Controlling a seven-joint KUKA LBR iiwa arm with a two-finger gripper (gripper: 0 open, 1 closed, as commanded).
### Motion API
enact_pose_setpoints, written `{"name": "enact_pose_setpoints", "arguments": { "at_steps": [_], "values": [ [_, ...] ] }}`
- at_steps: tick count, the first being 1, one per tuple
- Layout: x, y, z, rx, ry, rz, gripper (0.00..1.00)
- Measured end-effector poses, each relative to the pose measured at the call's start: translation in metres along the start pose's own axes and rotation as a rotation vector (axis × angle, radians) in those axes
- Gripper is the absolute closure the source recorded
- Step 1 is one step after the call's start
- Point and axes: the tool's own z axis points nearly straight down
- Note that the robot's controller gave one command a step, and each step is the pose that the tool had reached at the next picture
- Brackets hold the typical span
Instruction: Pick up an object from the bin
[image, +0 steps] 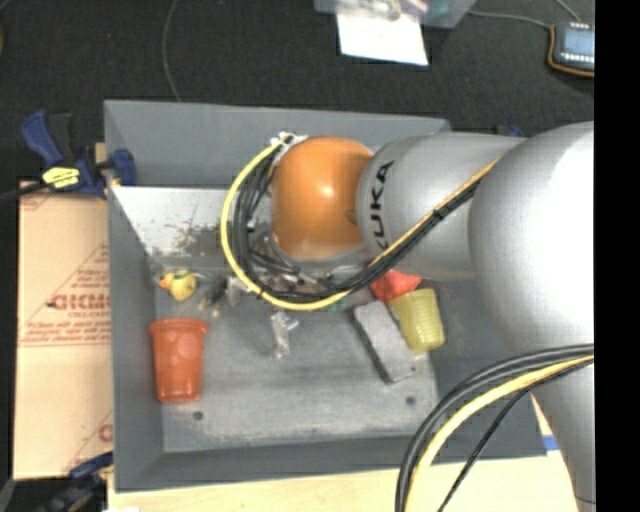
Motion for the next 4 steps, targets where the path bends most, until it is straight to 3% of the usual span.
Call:
{"name": "enact_pose_setpoints", "arguments": {
  "at_steps": [1,2,3,4],
  "values": [
    [-0.035,0.025,-0.057,0.002,-0.006,-0.083,0.00],
    [-0.055,0.047,-0.006,-0.003,-0.003,-0.391,0.00],
    [-0.033,-0.013,0.024,0.000,-0.007,-0.133,0.00],
    [-0.025,-0.030,0.022,0.000,-0.014,-0.439,1.00]
  ]
}}
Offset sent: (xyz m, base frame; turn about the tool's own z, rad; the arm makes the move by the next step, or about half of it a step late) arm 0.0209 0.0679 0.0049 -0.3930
